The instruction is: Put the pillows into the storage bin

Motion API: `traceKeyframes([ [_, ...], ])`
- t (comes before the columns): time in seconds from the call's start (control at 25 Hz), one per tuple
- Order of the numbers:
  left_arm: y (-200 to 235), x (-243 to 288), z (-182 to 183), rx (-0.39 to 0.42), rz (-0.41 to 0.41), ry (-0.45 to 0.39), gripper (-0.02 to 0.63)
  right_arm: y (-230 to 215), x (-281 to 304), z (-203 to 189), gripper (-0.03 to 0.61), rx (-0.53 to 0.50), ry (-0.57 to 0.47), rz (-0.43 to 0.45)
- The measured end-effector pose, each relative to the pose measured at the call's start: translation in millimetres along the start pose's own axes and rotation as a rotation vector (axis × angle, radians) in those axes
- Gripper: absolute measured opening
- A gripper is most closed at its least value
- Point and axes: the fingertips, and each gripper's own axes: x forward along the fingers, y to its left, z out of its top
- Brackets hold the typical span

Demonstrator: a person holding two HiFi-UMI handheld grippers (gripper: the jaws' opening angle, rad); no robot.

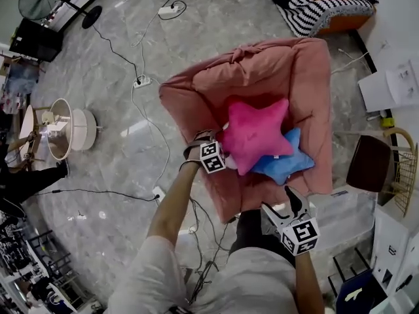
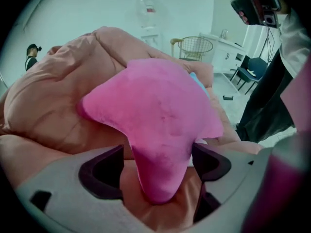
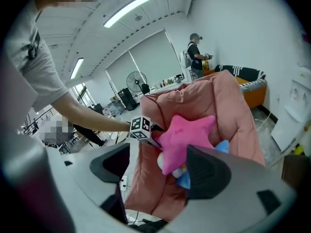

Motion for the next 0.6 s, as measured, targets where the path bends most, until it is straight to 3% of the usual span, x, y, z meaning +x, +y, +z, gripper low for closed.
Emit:
traceKeyframes([
  [0.24, -12, 16, -14, 0.069, -0.121, 0.115, 0.449, -4, 0, -11, 0.36, 0.027, 0.014, -0.014],
  [0.44, -6, 31, -13, 0.066, -0.101, 0.162, 0.46, -9, 0, -16, 0.36, 0.039, 0.026, -0.021],
  [0.6, -6, 43, -11, 0.105, -0.13, 0.187, 0.465, -17, 0, -19, 0.36, 0.059, 0.021, -0.042],
])
